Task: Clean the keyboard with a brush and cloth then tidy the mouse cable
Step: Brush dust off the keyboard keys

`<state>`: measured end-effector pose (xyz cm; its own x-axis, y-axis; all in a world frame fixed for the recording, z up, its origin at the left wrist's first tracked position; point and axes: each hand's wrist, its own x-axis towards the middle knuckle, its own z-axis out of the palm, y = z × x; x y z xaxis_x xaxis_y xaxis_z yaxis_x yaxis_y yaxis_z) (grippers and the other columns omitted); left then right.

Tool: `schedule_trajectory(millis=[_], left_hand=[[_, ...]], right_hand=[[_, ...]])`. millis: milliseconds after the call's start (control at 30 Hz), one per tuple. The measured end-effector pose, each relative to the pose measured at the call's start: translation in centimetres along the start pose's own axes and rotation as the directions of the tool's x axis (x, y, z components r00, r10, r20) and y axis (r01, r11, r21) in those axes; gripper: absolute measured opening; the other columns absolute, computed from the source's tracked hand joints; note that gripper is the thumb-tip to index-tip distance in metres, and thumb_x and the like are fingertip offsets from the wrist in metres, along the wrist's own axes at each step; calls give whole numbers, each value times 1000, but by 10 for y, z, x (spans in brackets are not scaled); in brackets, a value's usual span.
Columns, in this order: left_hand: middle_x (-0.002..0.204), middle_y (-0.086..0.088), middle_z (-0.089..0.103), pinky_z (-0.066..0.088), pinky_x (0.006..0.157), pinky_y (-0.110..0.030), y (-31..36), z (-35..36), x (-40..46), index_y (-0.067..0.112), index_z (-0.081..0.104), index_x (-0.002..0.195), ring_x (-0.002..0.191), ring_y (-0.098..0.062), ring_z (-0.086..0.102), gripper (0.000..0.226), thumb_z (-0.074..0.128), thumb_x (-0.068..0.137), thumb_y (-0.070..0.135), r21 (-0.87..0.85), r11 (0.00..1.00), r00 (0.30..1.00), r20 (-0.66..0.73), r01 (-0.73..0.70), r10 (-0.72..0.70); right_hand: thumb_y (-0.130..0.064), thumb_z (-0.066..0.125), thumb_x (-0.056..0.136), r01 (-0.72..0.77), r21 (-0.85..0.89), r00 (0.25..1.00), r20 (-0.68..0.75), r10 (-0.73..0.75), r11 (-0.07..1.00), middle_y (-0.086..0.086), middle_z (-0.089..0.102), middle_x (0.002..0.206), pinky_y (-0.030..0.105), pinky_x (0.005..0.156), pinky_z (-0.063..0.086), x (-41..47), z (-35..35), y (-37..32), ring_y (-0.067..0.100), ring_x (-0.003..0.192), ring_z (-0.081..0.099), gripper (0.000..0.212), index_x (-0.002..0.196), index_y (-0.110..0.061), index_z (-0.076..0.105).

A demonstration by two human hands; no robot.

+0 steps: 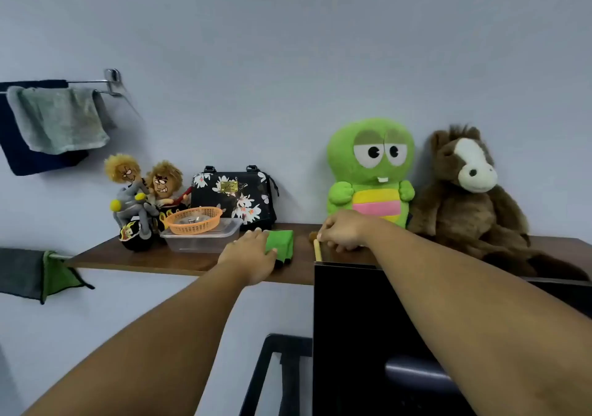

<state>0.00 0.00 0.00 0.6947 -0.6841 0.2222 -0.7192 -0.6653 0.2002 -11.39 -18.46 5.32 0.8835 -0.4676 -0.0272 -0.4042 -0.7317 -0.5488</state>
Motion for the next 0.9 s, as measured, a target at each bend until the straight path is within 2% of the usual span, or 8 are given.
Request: schedule_trajectory(millis=[67, 267, 400, 500, 600, 733, 833, 900], left_hand=[[162, -4, 15, 23, 114, -44, -8, 5, 3, 19, 19, 154, 147, -24, 20, 61, 33, 100, 44, -6, 1000, 1000, 15, -21, 21], [163, -1, 12, 14, 118, -42, -29, 32, 18, 21, 17, 155, 150, -20, 10, 61, 29, 101, 47, -10, 992, 989, 72, -126, 127], [163, 0, 12, 11, 119, -42, -36, 43, 23, 23, 17, 155, 150, -18, 7, 60, 29, 101, 47, -32, 985, 984, 42, -170, 171], [163, 1, 14, 12, 119, -42, -38, 46, 25, 24, 18, 155, 150, -17, 8, 59, 29, 101, 47, -38, 982, 982, 30, -186, 187], [163, 1, 14, 12, 119, -43, -39, 45, 25, 24, 18, 155, 150, -17, 8, 59, 28, 101, 47, -33, 982, 981, 46, -185, 186], [163, 1, 12, 9, 119, -43, -34, 38, 23, 23, 17, 155, 150, -18, 8, 59, 25, 102, 46, -19, 986, 983, 79, -164, 165], [163, -1, 13, 9, 119, -44, -25, 28, 19, 21, 17, 155, 150, -19, 9, 59, 23, 102, 47, -16, 988, 986, 65, -155, 156], [163, -1, 13, 9, 119, -43, -16, 20, 15, 21, 17, 155, 150, -20, 9, 58, 23, 102, 46, -22, 986, 986, 20, -164, 165]], right_hand=[[-28, 62, 91, -54, -52, 998, 15, 55, 997, 7, 65, 82, 25, 56, 43, 9, 10, -6, 22, 68, 63, 20, 96, -10, 68], [-24, 60, 94, -233, -165, 955, 150, 257, 958, 8, 57, 74, 27, 55, 41, 30, 30, -21, 17, 58, 53, 25, 75, -12, 51], [-19, 63, 93, -282, -300, 916, 200, 349, 911, 7, 57, 75, 27, 56, 43, 41, 33, -26, 15, 60, 54, 24, 72, -8, 57], [-17, 61, 93, -335, -295, 900, 181, 396, 895, 5, 57, 71, 20, 45, 45, 49, 34, -23, 10, 48, 55, 25, 70, -9, 55], [-18, 56, 92, -374, -261, 889, 173, 424, 890, 4, 55, 68, 17, 41, 41, 49, 34, -20, 11, 53, 51, 24, 70, -9, 56], [-13, 65, 75, -319, -40, 947, -63, 316, 947, 10, 66, 65, 21, 49, 46, 40, 26, -14, 20, 56, 57, 14, 79, -1, 71], [-15, 66, 71, -210, 69, 945, -240, 221, 975, 13, 71, 65, 31, 56, 51, 21, 11, -12, 25, 57, 61, 11, 77, -6, 68], [-14, 66, 73, -122, 128, 930, -332, 159, 984, 12, 71, 63, 31, 58, 52, 4, -1, -10, 23, 56, 69, 5, 74, -10, 65]])
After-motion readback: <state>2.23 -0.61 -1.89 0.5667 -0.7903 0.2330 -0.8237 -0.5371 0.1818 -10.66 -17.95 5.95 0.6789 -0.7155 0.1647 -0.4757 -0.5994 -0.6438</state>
